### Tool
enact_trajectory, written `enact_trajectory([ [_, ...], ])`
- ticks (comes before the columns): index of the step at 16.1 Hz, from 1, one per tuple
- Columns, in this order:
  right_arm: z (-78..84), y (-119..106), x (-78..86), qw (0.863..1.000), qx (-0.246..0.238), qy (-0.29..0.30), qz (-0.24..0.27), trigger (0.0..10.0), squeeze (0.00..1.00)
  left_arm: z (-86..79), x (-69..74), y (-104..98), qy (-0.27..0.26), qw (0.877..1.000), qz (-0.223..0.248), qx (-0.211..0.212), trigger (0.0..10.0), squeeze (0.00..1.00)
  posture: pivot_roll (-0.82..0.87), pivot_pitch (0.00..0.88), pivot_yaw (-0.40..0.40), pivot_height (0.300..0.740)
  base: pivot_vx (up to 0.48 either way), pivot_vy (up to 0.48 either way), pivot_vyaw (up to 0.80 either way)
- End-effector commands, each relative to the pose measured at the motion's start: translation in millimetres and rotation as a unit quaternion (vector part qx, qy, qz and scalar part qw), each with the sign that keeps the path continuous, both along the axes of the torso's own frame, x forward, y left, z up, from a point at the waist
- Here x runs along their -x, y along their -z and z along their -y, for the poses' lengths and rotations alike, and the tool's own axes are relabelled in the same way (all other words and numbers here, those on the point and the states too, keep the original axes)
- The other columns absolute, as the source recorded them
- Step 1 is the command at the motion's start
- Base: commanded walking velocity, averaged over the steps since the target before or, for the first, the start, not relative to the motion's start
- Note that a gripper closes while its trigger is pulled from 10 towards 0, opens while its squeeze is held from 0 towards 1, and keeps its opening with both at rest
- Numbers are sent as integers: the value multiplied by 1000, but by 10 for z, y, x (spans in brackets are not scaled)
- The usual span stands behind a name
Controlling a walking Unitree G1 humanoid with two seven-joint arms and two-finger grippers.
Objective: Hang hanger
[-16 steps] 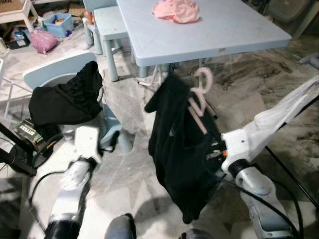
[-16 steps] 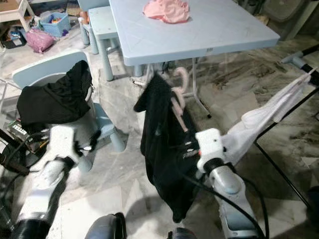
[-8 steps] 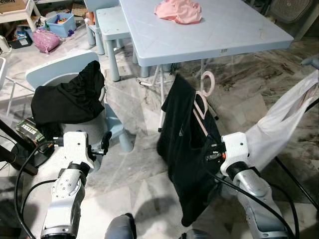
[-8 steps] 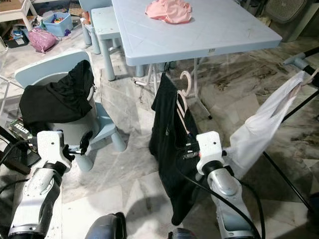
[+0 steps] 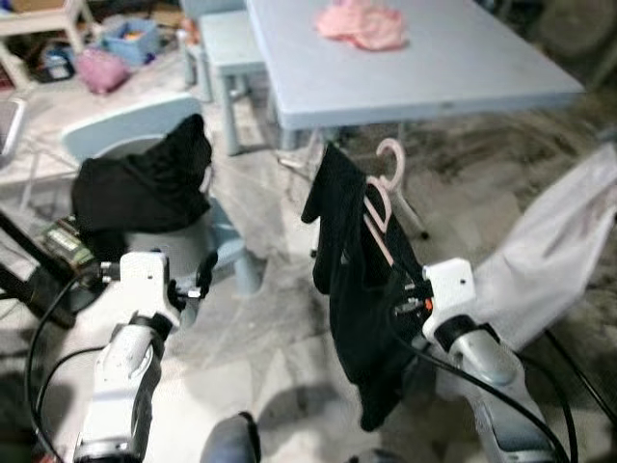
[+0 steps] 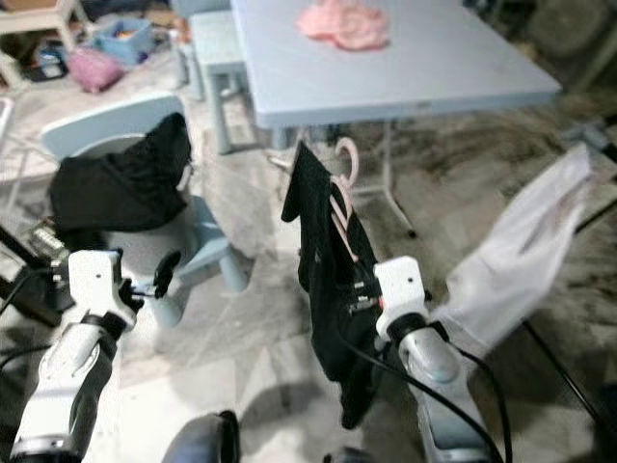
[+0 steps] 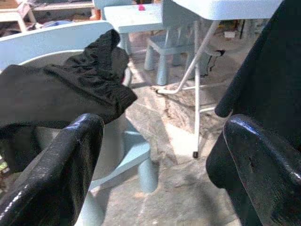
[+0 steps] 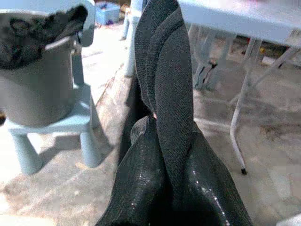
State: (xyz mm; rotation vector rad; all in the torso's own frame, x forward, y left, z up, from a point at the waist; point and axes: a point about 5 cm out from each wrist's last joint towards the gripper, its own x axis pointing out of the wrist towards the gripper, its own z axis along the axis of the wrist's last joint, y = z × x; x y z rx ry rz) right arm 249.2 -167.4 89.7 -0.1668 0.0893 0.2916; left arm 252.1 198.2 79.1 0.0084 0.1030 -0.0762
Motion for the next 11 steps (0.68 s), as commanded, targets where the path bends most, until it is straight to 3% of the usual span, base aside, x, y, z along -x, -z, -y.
enact_trajectory([
  [1, -1, -337, -86, 996, -3, 6, 84, 10000, 0, 18, -9, -60, 5, 1000, 10, 1, 10000, 0, -32, 94, -14, 740, 251, 0, 0],
  [3, -26, -432, -145, 995, 1, 2, 102, 10000, 0, 32, -11, -56, 6, 1000, 10, 2, 10000, 0, -37, 93, -15, 740, 264, 0, 0],
  [11, -79, -462, -127, 993, -3, -15, 115, 10000, 0, 40, -22, -50, 10, 1000, 9, 2, 10000, 0, -37, 95, -18, 740, 272, 0, 60],
])
